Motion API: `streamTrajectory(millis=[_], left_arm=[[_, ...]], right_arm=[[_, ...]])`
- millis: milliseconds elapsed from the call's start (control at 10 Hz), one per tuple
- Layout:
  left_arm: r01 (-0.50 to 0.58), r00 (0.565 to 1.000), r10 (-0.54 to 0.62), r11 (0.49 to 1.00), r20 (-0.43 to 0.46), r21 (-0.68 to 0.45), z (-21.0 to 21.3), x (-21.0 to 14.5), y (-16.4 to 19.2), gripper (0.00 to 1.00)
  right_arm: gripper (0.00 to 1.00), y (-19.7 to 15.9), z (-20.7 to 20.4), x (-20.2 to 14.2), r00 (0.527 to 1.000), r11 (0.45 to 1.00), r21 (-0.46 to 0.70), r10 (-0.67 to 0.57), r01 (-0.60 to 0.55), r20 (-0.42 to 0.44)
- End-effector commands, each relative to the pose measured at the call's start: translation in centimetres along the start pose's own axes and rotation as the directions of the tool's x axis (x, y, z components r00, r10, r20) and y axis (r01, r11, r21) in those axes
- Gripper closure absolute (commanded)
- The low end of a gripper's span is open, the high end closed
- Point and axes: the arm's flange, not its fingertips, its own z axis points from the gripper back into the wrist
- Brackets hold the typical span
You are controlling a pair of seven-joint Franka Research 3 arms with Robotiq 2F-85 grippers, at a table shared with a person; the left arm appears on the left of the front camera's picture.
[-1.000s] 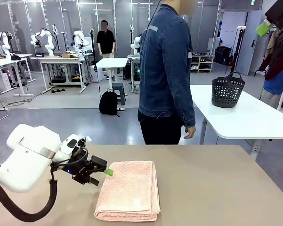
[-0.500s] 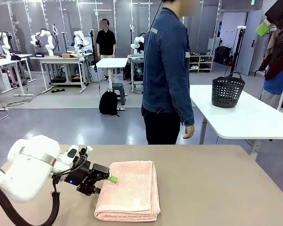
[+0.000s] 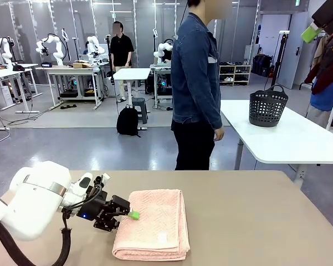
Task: Fold the towel.
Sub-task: Pick up the 100 cm Hotel Towel and place it on the left side of the table.
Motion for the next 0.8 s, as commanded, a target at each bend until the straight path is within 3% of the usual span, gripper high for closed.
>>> streamTrajectory(millis=[0,100,200,300,400,700], left_arm=[[0.021,1.000,-0.021,0.999,0.015,-0.033,-0.8,-0.2,0.5,1.00],[0.020,1.000,-0.019,0.999,0.014,-0.029,-0.6,-0.2,0.5,1.00],[0.017,1.000,-0.017,1.000,0.007,-0.019,-0.5,-0.2,0.6,0.88],[0.017,1.000,-0.017,1.000,0.003,-0.017,-0.3,-0.3,0.5,0.97],[0.018,1.000,-0.018,1.000,0.000,-0.006,0.0,-0.3,0.5,1.00],[0.019,1.000,-0.019,1.000,0.001,0.019,1.7,-0.2,0.9,1.00]], right_arm=[[0.00,0.0,0.0,-0.1,1.000,1.000,-0.003,-0.004,0.004,-0.003],[0.00,0.0,0.0,-0.1,1.000,1.000,-0.003,-0.004,0.004,-0.003],[0.00,0.0,0.0,-0.1,1.000,1.000,-0.003,-0.004,0.004,-0.003],[0.00,0.0,0.0,-0.1,1.000,1.000,-0.003,-0.004,0.004,-0.003],[0.00,0.0,0.0,-0.1,1.000,1.000,-0.003,-0.004,0.004,-0.003],[0.00,0.0,0.0,-0.1,1.000,1.000,-0.003,-0.004,0.004,-0.003]])
